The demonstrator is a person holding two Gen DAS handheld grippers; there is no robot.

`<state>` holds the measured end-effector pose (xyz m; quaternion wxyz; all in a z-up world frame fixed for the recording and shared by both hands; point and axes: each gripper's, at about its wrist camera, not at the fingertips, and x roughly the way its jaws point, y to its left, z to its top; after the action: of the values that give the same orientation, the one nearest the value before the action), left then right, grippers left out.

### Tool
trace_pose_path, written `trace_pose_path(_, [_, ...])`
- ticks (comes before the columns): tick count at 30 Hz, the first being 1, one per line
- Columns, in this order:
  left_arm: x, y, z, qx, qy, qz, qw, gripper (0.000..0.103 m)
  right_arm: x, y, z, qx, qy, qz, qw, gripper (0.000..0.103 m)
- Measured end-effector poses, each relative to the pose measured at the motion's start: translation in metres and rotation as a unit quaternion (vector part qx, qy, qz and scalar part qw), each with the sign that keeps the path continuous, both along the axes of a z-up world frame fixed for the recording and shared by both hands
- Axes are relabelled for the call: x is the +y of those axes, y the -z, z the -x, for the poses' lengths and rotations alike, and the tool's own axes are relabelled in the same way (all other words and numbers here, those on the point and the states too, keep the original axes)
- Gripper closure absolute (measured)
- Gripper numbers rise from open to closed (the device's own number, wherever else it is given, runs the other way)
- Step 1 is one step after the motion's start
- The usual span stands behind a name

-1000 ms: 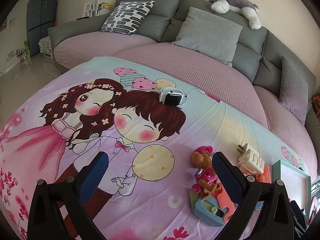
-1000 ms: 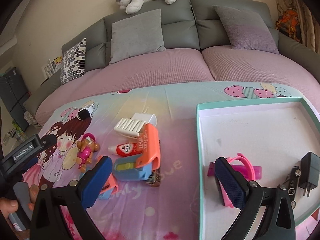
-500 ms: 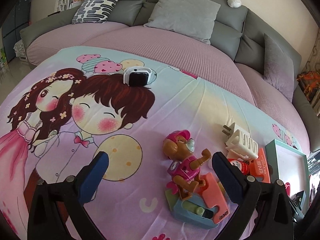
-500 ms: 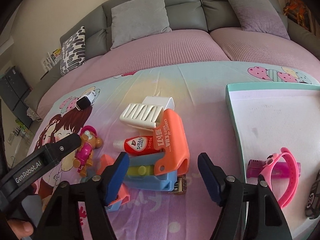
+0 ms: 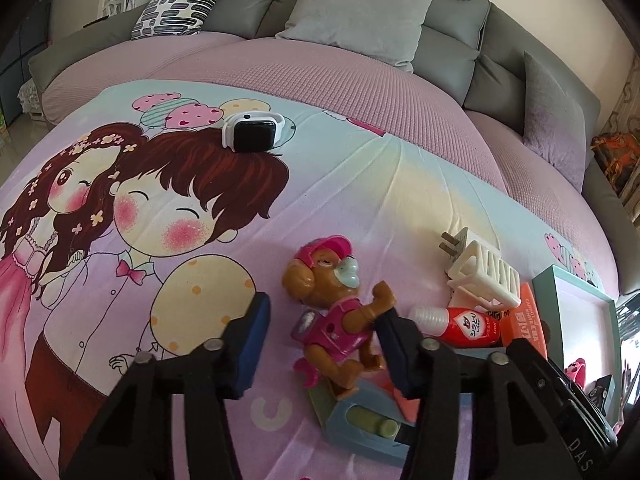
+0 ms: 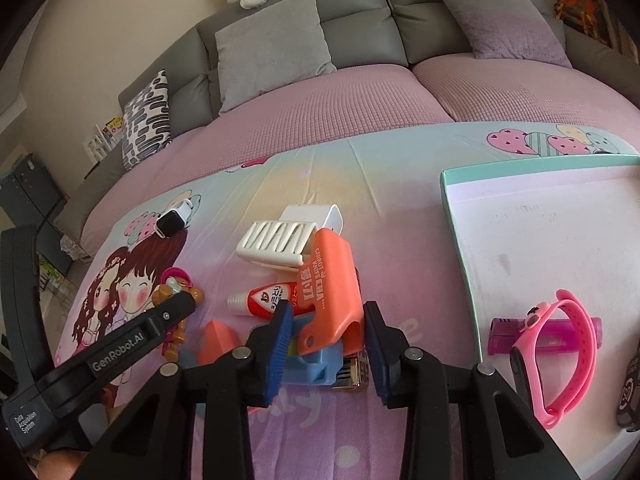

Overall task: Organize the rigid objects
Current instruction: 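Close the right tool on the orange toy gun while the left tool grasps the pink figure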

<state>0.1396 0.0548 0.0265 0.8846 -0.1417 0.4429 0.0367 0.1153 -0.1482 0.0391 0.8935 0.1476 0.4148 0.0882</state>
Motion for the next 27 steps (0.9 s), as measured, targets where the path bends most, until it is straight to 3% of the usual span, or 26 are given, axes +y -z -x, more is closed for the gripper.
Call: trace_pose_path(27, [-0.009,-0.074,0.030,-0.101,0.001,-0.040,0.9941,0.062,-0.042,-0.064,0.030,-0.087,0.039,-0.026,0.995,0.077])
